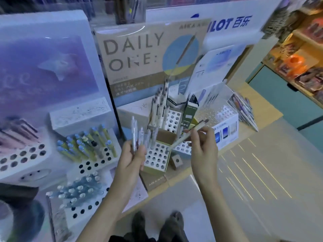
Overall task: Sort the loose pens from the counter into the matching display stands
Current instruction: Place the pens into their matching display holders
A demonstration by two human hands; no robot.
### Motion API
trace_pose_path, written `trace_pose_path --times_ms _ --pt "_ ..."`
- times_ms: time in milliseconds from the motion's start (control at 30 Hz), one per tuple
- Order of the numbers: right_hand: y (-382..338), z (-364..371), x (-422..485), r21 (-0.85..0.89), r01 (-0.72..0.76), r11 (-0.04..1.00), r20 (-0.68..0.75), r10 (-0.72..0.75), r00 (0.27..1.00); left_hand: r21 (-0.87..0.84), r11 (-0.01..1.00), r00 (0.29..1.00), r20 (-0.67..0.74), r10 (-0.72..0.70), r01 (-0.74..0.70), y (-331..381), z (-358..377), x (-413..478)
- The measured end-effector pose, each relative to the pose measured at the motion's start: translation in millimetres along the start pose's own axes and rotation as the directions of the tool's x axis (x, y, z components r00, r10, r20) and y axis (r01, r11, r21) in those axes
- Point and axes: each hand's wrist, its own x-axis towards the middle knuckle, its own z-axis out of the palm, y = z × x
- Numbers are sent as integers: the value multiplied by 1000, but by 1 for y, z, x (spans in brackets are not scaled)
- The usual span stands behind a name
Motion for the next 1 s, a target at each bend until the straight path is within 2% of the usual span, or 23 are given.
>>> trace_pose_path --times_ms 200,333,433,667,800,1000 --pt "-11 13 65 -42 260 965 108 -254 961 -37 999 988 -152 -1 -5 1 26 31" --pt "-12 21 94 -42 342 939 300 -315 901 -57 998 942 -335 -2 -19 4 44 38" --pt "-9 21 111 9 379 925 392 -352 850 -54 997 914 -405 23 -49 5 57 42" --pt "4 18 127 59 424 904 551 -384 741 -77 991 875 -480 62 -112 12 77 48" --pt "8 26 121 51 484 874 691 -381 615 -91 987 869 -491 70 -130 12 79 46" --pt "6 26 123 -17 441 897 709 -300 638 -110 987 882 -469 54 -119 15 77 38"
